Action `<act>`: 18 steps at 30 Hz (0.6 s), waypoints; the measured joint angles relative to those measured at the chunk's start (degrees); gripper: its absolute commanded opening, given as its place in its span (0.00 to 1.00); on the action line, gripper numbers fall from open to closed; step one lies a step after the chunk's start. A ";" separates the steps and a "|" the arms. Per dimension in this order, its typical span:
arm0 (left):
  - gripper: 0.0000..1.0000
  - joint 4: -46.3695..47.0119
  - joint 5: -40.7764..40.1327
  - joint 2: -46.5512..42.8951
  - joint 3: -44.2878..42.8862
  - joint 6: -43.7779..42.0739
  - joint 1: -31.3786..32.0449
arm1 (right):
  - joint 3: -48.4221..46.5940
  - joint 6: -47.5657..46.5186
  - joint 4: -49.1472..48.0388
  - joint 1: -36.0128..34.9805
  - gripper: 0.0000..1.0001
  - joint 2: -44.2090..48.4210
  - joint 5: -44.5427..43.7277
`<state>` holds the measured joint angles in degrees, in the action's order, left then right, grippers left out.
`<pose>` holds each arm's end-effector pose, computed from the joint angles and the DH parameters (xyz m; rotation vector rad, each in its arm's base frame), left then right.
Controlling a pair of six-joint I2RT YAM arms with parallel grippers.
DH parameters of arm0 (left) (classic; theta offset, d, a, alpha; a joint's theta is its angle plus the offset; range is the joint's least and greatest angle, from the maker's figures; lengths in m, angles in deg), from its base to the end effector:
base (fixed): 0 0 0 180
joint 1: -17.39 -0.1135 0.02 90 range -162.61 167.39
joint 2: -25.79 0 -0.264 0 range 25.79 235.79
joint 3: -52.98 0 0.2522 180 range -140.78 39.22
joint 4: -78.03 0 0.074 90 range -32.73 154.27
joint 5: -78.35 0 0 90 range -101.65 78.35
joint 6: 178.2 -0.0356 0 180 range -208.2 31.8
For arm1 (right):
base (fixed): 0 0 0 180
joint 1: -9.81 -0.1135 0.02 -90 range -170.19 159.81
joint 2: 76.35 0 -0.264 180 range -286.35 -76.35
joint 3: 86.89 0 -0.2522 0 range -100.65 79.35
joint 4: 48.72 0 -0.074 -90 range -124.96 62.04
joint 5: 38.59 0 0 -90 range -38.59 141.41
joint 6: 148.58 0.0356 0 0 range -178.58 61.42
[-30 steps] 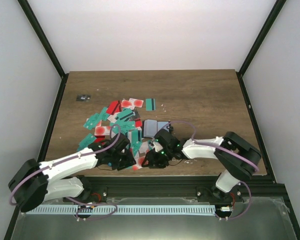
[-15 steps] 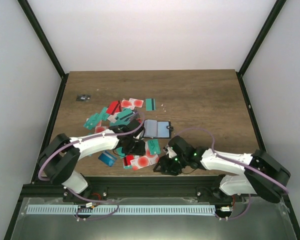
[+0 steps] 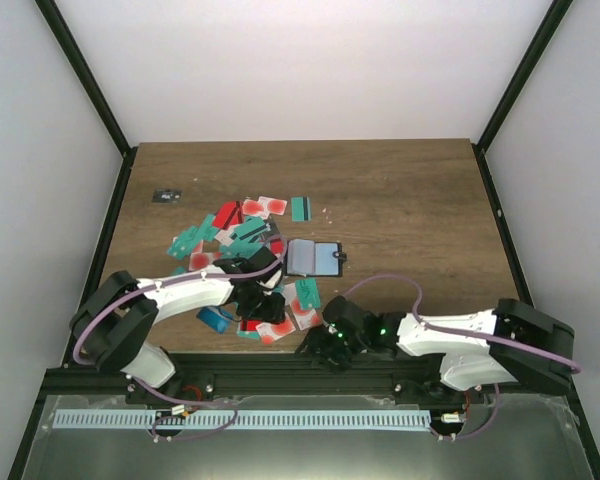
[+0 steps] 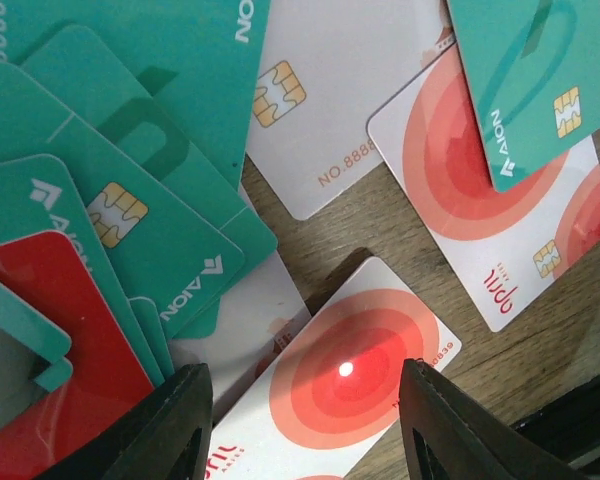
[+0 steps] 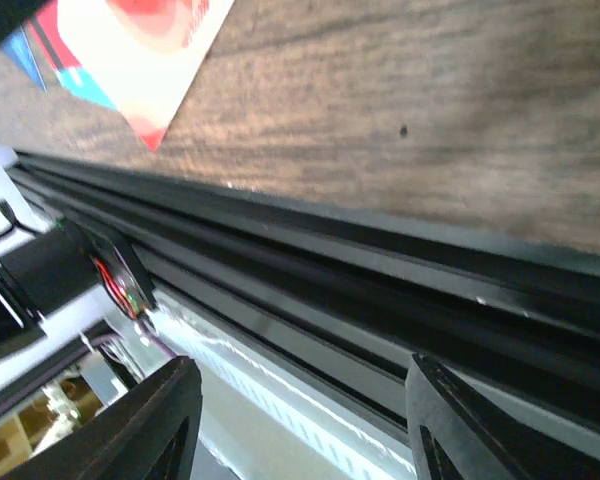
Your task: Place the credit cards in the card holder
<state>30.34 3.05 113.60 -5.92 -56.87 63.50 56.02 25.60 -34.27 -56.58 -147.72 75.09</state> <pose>0.1708 -0.1906 0.1499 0.4415 3.0419 -0.5351 0.0728 0.2022 0.1415 -0.2077 -2.7110 -1.1316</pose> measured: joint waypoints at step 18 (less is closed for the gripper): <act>0.51 2.67 7.54 -7.37 8.44 3.04 -0.15 | -2.38 18.95 -21.59 -6.03 0.55 -18.45 -12.79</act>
<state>33.01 10.59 106.23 2.52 -53.83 63.35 53.63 44.55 -55.86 -62.61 -166.17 62.30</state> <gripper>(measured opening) 0.525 0.560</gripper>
